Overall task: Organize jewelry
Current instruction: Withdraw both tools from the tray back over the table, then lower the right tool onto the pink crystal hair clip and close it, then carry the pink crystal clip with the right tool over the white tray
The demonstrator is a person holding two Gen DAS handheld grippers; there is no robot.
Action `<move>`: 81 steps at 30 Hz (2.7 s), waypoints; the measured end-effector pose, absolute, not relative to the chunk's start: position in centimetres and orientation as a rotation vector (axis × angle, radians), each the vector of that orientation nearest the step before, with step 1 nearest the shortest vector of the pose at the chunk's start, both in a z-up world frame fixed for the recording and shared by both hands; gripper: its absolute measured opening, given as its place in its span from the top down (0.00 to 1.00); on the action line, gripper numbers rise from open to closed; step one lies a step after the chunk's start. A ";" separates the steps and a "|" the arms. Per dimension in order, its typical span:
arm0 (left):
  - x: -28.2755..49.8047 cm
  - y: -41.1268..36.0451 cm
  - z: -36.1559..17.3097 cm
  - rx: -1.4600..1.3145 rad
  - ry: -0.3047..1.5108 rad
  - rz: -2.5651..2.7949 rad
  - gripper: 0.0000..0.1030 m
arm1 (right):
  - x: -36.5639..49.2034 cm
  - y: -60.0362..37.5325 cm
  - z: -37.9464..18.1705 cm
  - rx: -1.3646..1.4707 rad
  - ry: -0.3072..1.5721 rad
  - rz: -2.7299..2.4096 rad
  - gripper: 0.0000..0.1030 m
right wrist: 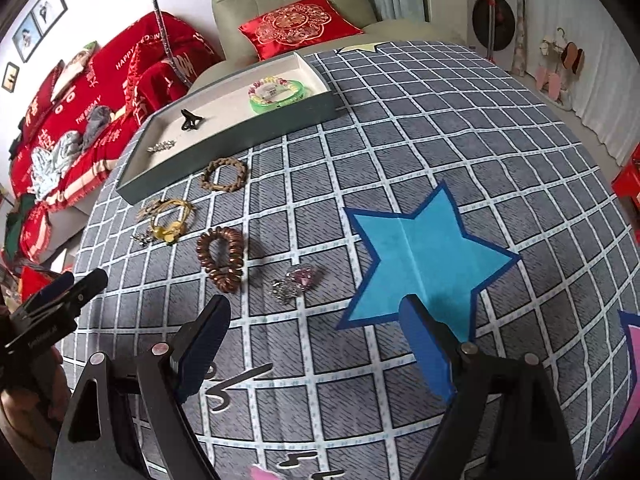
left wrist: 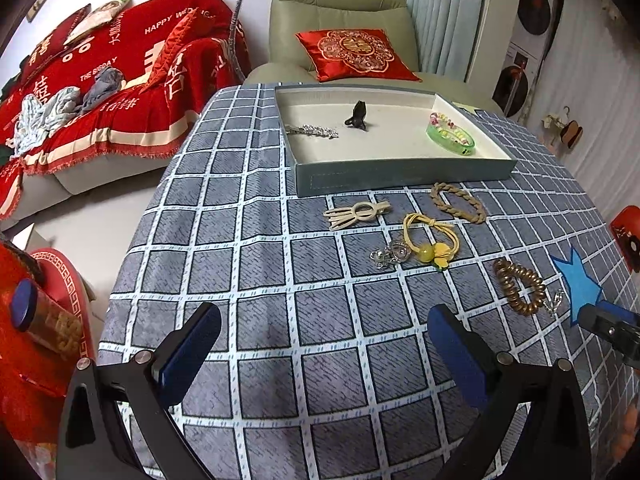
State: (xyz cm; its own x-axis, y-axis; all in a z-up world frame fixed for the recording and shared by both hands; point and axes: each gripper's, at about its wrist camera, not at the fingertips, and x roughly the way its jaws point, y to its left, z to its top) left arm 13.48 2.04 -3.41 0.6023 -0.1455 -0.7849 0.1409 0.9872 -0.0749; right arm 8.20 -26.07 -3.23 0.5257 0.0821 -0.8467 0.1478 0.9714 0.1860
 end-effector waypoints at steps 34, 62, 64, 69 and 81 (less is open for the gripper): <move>17.8 -2.9 -5.4 0.139 0.925 -0.323 0.43 | 10.5 -22.8 -5.1 0.092 1.015 -0.060 0.71; 15.6 -0.7 -1.5 0.010 0.869 -0.382 0.77 | 8.2 -24.6 -2.4 0.238 0.950 0.019 0.74; 15.4 -0.6 -0.8 0.003 0.857 -0.384 0.77 | 8.3 -24.7 -1.8 0.243 0.941 0.027 0.74; 15.6 -0.1 1.0 -0.024 0.832 -0.383 0.77 | 9.0 -25.0 -0.1 0.264 0.914 0.051 0.74; 18.7 0.7 4.6 -0.072 0.796 -0.368 0.77 | 14.6 -25.5 6.3 0.237 0.814 0.117 0.74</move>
State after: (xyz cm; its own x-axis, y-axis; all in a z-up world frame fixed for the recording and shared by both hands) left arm 18.74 0.73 4.56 0.6396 -0.3489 -0.6849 0.2950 0.9342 -0.2004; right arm 14.59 -25.54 6.25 0.6818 0.1941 -0.7054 -0.0127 0.9672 0.2539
